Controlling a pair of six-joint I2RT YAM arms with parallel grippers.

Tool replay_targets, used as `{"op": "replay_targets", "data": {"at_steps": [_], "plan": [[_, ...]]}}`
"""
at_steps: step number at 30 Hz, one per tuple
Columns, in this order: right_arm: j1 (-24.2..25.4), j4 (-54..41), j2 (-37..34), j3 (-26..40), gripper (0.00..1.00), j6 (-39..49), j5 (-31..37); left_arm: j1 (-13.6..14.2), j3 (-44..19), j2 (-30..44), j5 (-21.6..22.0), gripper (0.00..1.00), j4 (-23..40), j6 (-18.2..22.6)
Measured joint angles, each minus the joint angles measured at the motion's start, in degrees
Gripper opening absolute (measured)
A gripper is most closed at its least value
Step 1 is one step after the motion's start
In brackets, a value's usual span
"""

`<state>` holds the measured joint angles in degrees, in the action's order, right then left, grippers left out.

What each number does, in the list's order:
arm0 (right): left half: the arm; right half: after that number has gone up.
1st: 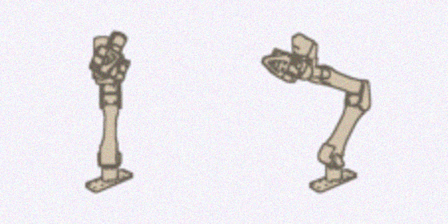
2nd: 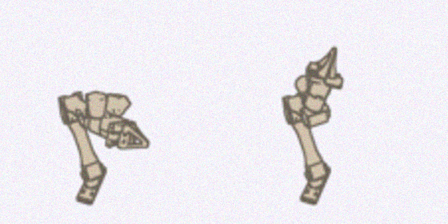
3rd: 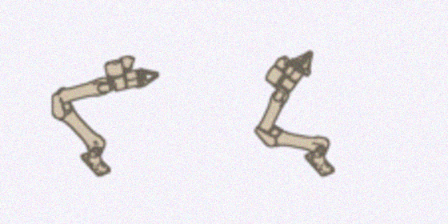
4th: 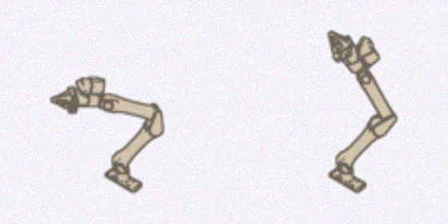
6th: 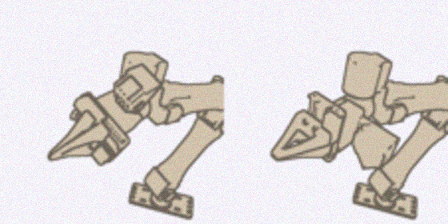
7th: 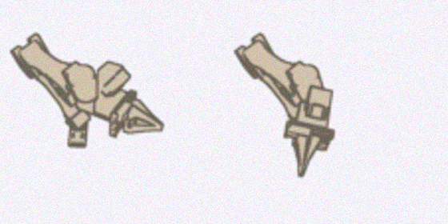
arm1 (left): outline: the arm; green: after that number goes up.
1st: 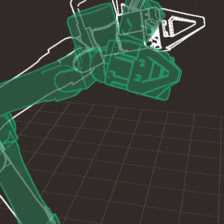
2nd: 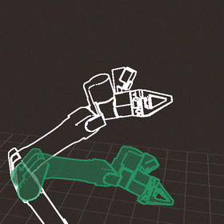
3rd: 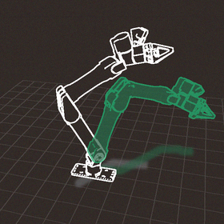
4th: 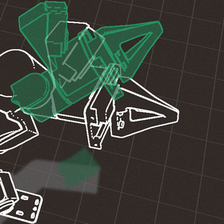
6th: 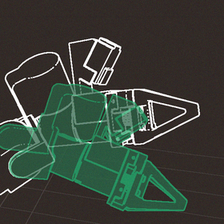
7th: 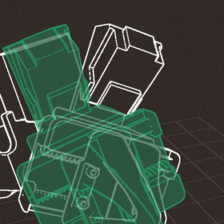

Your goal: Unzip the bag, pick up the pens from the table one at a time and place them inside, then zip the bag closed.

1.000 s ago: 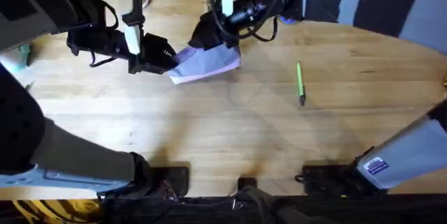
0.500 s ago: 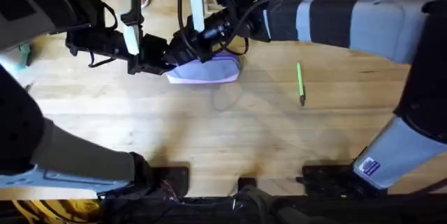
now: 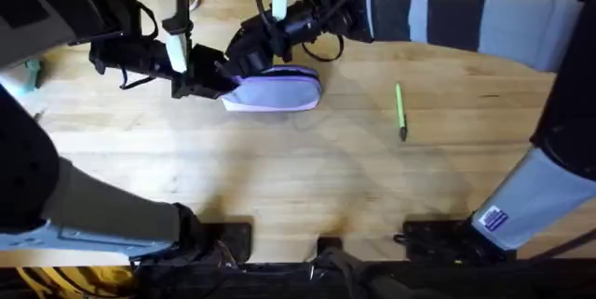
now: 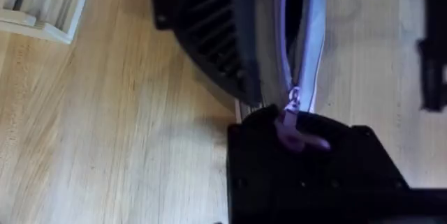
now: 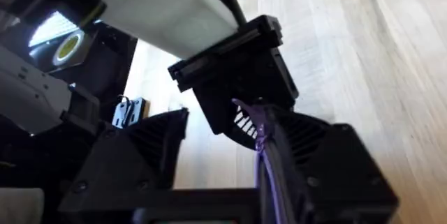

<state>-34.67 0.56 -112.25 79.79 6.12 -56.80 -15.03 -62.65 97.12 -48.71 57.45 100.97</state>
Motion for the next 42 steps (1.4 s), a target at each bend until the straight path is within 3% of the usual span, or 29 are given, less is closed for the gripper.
{"op": "replay_targets", "data": {"at_steps": [2,3,11,13,17,18,19,24,30,35,42], "plan": [[1.4,-0.9,0.0,0.9,0.946,-1.6,-1.2,0.1,0.0,0.0,0.0,0.041,0.0,0.0],[2.2,-2.0,0.0,1.2,0.982,-2.1,-1.6,0.1,0.0,0.0,0.0,0.041,0.0,0.0],[9.2,-19.1,0.1,1.5,0.994,-5.5,-2.8,0.1,0.0,0.0,0.0,0.043,0.0,0.0],[9.9,-22.2,0.1,1.5,0.994,-5.8,-2.8,0.1,0.0,0.0,-0.1,0.214,0.0,0.2],[10.7,-22.9,0.1,1.5,0.996,-5.4,-2.8,0.3,0.0,0.0,-0.1,0.83,0.0,0.2],[10.9,-23.1,0.1,1.6,0.996,-5.2,-2.6,0.4,0.0,0.0,-0.2,0.946,0.0,0.0],[11.0,-23.6,0.1,1.9,0.996,-5.0,-2.0,0.4,0.0,0.0,-0.2,0.98,0.0,0.0],[11.3,-31.3,1.6,6.4,0.997,-2.0,4.7,0.4,0.0,0.0,0.0,0.993,-0.5,0.0],[10.7,-45.8,5.1,18.7,0.997,6.5,12.4,-0.8,-0.4,0.0,0.1,0.993,1.1,0.0],[7.6,-55.8,6.2,25.3,0.997,15.5,19.9,-5.6,-2.6,-3.1,0.1,0.993,4.6,0.0],[-1.1,-58.4,5.9,25.9,0.997,27.3,35.8,-13.3,-4.7,-10.6,0.1,0.993,8.2,0.1]]}}
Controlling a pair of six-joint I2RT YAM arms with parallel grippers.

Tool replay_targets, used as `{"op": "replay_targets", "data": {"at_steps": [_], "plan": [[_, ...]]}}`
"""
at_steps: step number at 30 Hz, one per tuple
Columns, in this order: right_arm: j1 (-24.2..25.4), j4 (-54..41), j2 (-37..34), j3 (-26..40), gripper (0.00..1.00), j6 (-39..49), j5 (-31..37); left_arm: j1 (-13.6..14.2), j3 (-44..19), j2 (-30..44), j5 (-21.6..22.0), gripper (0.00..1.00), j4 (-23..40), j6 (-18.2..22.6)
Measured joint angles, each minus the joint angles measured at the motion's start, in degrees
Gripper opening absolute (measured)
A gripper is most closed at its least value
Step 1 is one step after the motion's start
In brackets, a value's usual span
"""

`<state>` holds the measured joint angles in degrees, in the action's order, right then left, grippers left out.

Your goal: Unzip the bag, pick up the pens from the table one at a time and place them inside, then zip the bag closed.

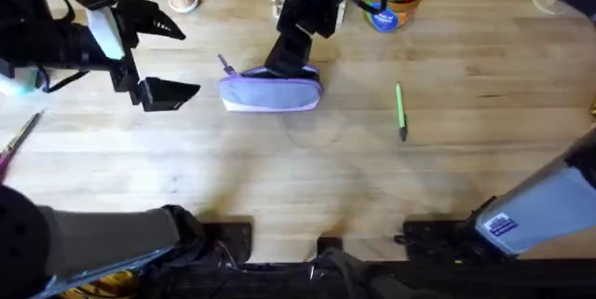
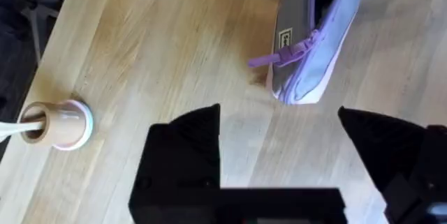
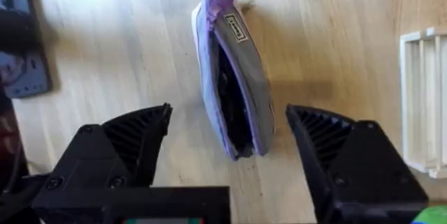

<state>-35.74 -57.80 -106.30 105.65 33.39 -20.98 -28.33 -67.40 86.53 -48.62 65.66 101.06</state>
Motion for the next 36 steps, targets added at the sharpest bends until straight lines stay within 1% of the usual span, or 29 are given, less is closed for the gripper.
{"op": "replay_targets", "data": {"at_steps": [2,6,16,17,18,19,23,24,25,27,32,36], "plan": [[-2.0,0.1,-0.1,0.0,0.997,2.4,2.6,-1.1,0.0,-0.8,0.0,0.993,1.3,0.1],[-4.3,0.1,-0.1,0.0,0.997,5.0,5.3,-1.9,0.0,-1.0,0.0,0.993,2.8,0.1],[-5.3,1.0,-0.1,0.0,0.997,7.1,7.3,-1.9,0.0,-1.0,0.0,0.993,3.2,0.1],[-5.3,1.0,-0.1,0.0,0.955,7.5,7.3,-1.9,0.0,-1.0,0.0,0.993,3.2,0.1],[-5.3,0.9,-0.1,0.0,0.838,7.5,7.4,-1.9,0.0,-1.0,0.0,0.993,3.2,0.1],[-5.3,0.7,-0.1,0.0,0.682,7.4,7.5,-1.9,0.0,-1.0,0.0,0.993,3.2,0.1],[-5.3,0.4,-0.1,0.0,0.125,7.4,7.5,-1.9,0.0,-1.0,0.0,0.993,3.2,0.1],[-5.2,0.3,-0.1,0.0,0.063,7.4,7.5,-1.9,0.0,-1.0,0.0,0.993,3.2,0.1],[-5.2,0.3,-0.2,0.0,0.042,7.4,7.4,-1.9,0.0,-1.0,0.0,0.992,3.2,0.1],[-5.0,0.4,-0.8,0.0,0.034,7.5,7.4,-1.9,0.0,-1.0,0.0,0.992,3.2,0.1],[-3.9,0.5,-4.9,0.0,0.034,7.6,5.2,-1.9,0.0,-1.0,0.0,0.993,3.2,0.1],[-3.2,1.6,-8.1,-0.1,0.033,7.6,4.8,-1.9,0.0,-1.0,0.0,0.993,3.2,0.1]]}}
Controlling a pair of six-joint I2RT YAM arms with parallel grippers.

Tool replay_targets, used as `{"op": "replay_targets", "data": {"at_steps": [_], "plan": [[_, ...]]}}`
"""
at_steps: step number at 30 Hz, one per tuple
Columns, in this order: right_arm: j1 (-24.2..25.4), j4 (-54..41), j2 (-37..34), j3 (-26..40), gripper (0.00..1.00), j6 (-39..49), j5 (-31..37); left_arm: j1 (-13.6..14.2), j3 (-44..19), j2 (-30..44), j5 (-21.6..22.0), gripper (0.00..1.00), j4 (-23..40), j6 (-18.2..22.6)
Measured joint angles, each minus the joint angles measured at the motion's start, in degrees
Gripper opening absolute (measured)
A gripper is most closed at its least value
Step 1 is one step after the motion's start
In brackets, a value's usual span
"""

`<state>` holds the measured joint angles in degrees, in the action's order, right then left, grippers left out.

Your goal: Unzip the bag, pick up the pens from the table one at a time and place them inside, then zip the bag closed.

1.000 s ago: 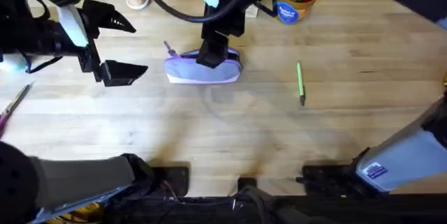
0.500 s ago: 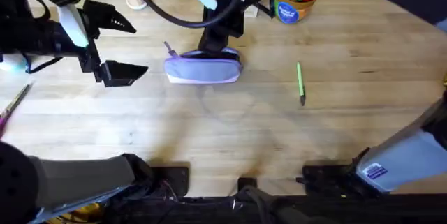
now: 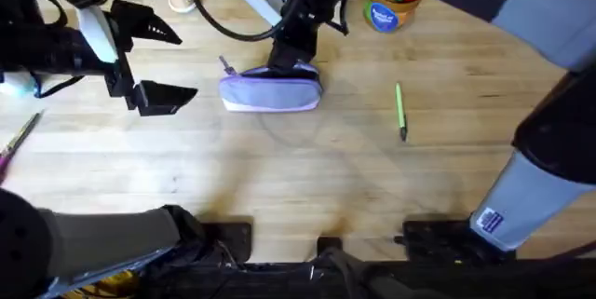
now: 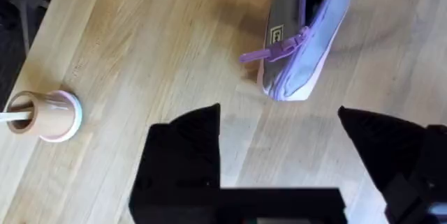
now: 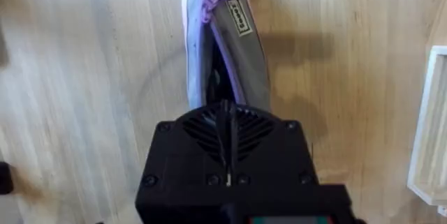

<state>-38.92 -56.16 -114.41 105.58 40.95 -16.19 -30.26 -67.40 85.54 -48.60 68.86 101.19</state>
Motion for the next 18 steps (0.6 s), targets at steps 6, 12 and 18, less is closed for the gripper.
{"op": "replay_targets", "data": {"at_steps": [6,12,18], "plan": [[0.1,0.6,-1.3,0.0,0.033,0.0,-0.2,0.0,0.0,0.0,0.0,0.993,-0.1,0.0],[0.1,0.8,-1.8,0.0,0.034,0.0,-0.6,0.0,0.0,0.0,0.0,0.993,-0.1,0.0],[-0.1,1.0,-6.8,0.0,0.033,0.0,-2.3,0.0,0.0,0.0,0.0,0.993,-0.1,0.0]]}}
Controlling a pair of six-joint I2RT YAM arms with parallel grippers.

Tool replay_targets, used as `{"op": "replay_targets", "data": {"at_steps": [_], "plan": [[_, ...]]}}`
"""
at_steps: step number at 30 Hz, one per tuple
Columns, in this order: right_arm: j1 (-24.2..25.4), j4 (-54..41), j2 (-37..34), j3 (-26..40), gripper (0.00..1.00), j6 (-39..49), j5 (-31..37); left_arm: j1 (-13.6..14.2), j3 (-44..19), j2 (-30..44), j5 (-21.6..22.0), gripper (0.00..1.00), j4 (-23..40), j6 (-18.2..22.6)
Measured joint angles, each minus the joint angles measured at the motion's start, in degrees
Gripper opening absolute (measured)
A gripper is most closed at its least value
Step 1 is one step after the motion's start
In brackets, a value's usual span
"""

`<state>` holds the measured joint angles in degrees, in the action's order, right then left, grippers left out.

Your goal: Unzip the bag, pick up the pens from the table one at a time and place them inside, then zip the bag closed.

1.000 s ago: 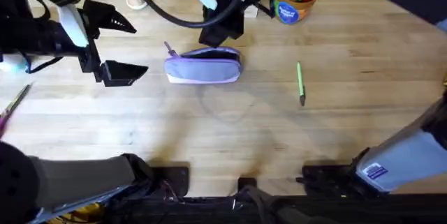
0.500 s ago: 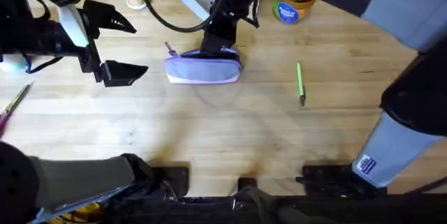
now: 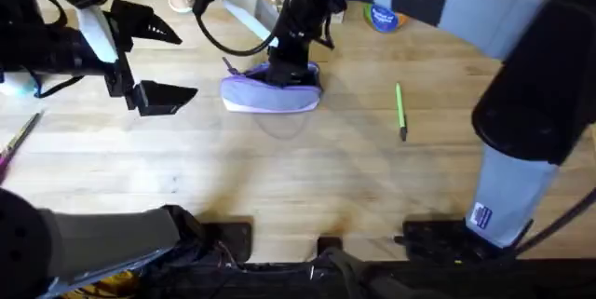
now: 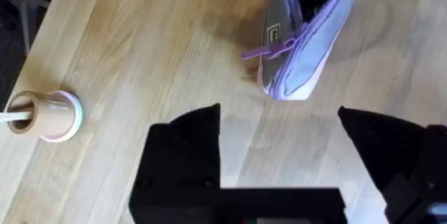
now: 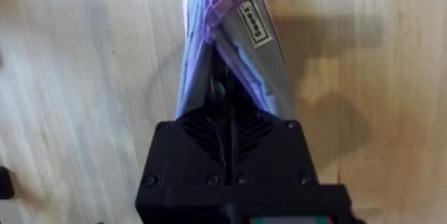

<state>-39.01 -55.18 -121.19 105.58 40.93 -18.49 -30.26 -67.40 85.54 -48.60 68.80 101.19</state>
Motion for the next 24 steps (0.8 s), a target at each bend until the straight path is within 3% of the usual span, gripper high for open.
{"op": "replay_targets", "data": {"at_steps": [4,12,18,20,24], "plan": [[-0.4,0.1,-4.1,0.0,0.033,-0.6,-1.1,0.0,0.0,0.0,0.0,0.993,0.0,0.0],[-0.5,0.3,-4.6,0.0,0.05,-2.0,-1.8,0.0,0.0,0.0,0.0,0.993,0.0,0.0],[-0.9,-1.5,-4.3,0.0,0.896,-2.4,-3.9,0.0,0.0,0.0,0.0,0.993,0.0,0.0],[-1.1,-1.3,-4.0,0.0,0.988,-2.4,-4.0,0.0,0.0,0.0,0.0,0.993,0.0,0.0],[-1.1,-1.0,-4.1,0.0,0.995,-2.4,-3.9,0.0,0.0,0.0,0.0,0.993,0.0,0.0]]}}
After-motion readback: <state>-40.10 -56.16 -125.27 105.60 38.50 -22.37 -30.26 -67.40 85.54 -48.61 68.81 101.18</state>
